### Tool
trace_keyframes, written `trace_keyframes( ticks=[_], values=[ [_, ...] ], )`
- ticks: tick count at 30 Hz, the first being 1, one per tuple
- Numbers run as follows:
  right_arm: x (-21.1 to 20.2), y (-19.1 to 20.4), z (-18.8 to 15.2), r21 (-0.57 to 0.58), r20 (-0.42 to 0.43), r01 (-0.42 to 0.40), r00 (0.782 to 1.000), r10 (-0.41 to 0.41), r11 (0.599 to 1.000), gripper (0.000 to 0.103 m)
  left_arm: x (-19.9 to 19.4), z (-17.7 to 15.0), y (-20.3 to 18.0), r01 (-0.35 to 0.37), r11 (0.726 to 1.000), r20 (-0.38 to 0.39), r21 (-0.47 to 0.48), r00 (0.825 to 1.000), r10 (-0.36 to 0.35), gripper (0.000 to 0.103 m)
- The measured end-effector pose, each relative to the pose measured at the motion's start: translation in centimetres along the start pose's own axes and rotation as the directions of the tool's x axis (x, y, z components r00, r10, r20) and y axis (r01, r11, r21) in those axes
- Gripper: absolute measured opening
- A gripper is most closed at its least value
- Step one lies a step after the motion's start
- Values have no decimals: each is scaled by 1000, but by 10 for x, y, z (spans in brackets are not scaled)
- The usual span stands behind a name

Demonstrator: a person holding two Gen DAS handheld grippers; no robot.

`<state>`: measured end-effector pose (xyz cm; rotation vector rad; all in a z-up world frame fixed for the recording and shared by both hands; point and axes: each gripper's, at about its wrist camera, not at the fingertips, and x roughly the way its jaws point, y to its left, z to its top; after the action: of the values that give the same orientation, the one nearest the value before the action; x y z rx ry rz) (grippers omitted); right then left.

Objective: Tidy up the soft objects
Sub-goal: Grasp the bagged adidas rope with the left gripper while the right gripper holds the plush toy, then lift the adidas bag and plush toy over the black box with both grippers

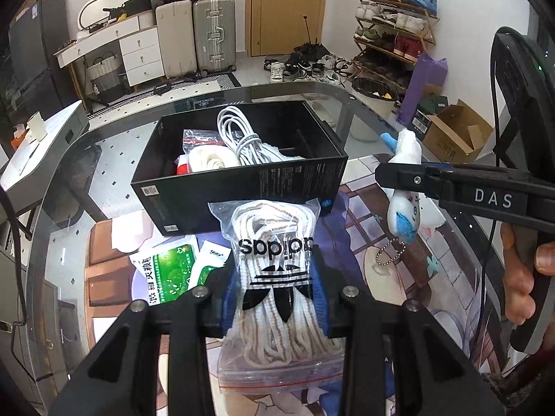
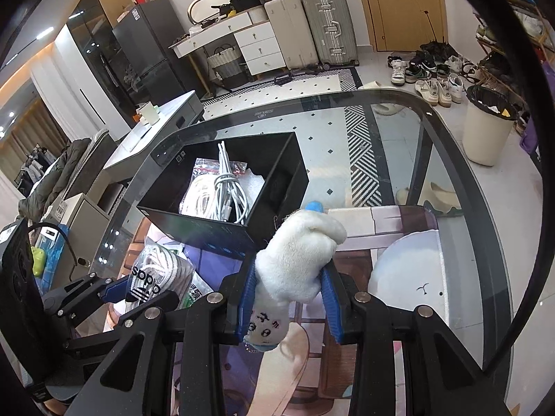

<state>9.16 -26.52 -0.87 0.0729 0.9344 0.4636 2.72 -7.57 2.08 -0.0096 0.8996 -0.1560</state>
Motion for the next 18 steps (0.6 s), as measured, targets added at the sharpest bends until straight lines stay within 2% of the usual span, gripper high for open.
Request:
trace_keyframes(
  ticks=[18],
  values=[
    [-32, 36, 21, -82, 57, -31, 998, 36, 996, 35, -24, 29, 25, -16, 1000, 84, -22, 996, 18, 35]
  ],
)
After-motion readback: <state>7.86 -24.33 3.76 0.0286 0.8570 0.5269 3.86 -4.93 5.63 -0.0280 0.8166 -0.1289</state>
